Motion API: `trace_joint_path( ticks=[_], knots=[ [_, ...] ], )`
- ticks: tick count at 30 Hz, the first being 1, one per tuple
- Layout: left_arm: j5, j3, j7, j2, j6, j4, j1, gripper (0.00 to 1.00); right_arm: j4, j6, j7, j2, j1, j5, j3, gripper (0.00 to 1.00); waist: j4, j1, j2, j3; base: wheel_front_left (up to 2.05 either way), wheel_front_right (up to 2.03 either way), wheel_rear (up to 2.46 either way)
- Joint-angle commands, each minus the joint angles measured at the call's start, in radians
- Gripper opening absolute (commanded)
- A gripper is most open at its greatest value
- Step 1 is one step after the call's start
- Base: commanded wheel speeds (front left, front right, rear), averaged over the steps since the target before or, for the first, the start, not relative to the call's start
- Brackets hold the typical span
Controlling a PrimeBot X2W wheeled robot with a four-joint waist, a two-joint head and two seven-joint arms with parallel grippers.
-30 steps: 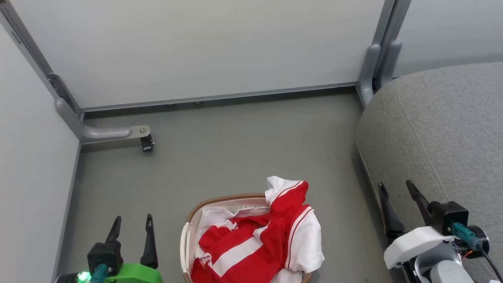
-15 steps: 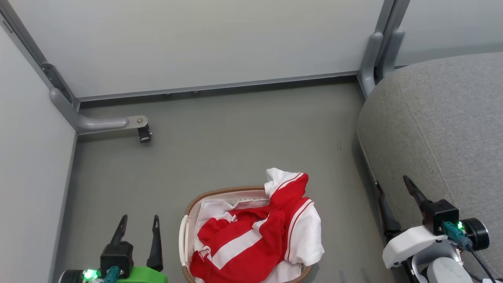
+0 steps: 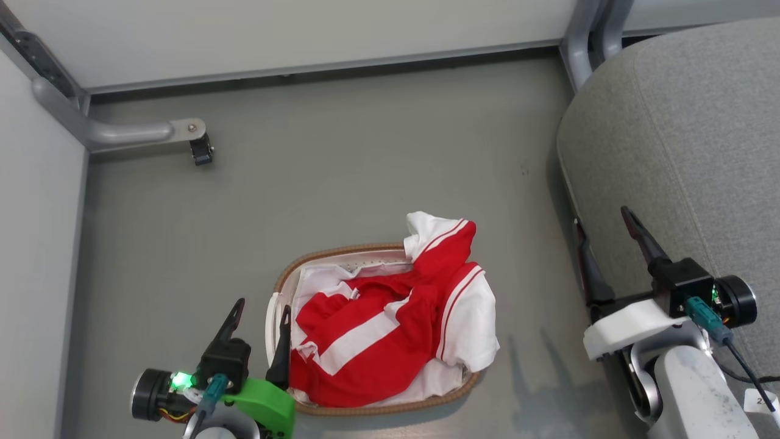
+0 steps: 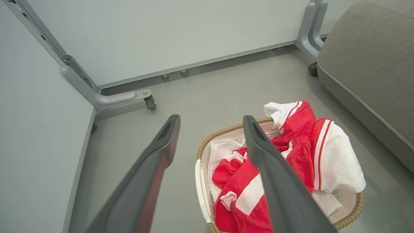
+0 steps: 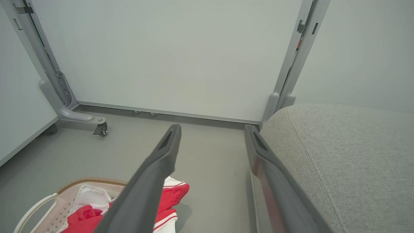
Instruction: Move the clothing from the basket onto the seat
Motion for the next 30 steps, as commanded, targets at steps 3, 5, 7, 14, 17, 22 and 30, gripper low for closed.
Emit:
trace_joint_path(
  ticks=[3, 5, 7, 14, 17, 22, 30],
  knots=[
    [0.004, -0.019, -0.001, -0.007, -0.013, 0.035, -0.067, 1.0, -0.016, -0.001, -0.005, 0.002, -0.046, 0.009, 0.005, 1.0, -0.025, 0.0, 0.0, 0.128, 0.0, 0.0, 0.0],
    [0.004, -0.035, -0.001, -0.009, -0.021, 0.059, -0.098, 1.0, -0.024, -0.001, -0.005, 0.003, -0.069, 0.01, 0.009, 1.0, -0.033, 0.0, 0.0, 0.164, 0.0, 0.0, 0.0],
    [0.007, -0.054, -0.001, -0.011, -0.025, 0.077, -0.131, 1.0, -0.032, -0.001, -0.005, 0.004, -0.088, 0.013, 0.015, 1.0, -0.04, 0.0, 0.0, 0.2, 0.0, 0.0, 0.0],
    [0.013, -0.112, -0.001, -0.016, -0.03, 0.146, -0.247, 1.0, -0.067, -0.001, -0.005, 0.003, -0.173, 0.036, 0.042, 1.0, -0.084, 0.0, 0.0, 0.334, 0.0, 0.0, 0.0],
    [0.015, -0.13, -0.001, -0.015, -0.035, 0.177, -0.299, 1.0, -0.082, -0.001, -0.005, 0.005, -0.204, 0.045, 0.047, 1.0, -0.105, 0.0, 0.0, 0.392, 0.0, 0.0, 0.0],
    [0.003, -0.156, -0.001, -0.016, -0.048, 0.246, -0.379, 1.0, -0.115, -0.001, -0.005, 0.01, -0.244, 0.069, 0.058, 1.0, -0.132, 0.0, 0.0, 0.481, 0.0, 0.0, 0.0],
    [0.01, -0.172, -0.001, 0.003, -0.06, 0.385, -0.507, 1.0, -0.136, -0.001, -0.005, 0.015, -0.285, 0.095, 0.075, 1.0, -0.168, 0.0, 0.0, 0.592, 0.0, 0.0, 0.0]
  ],
)
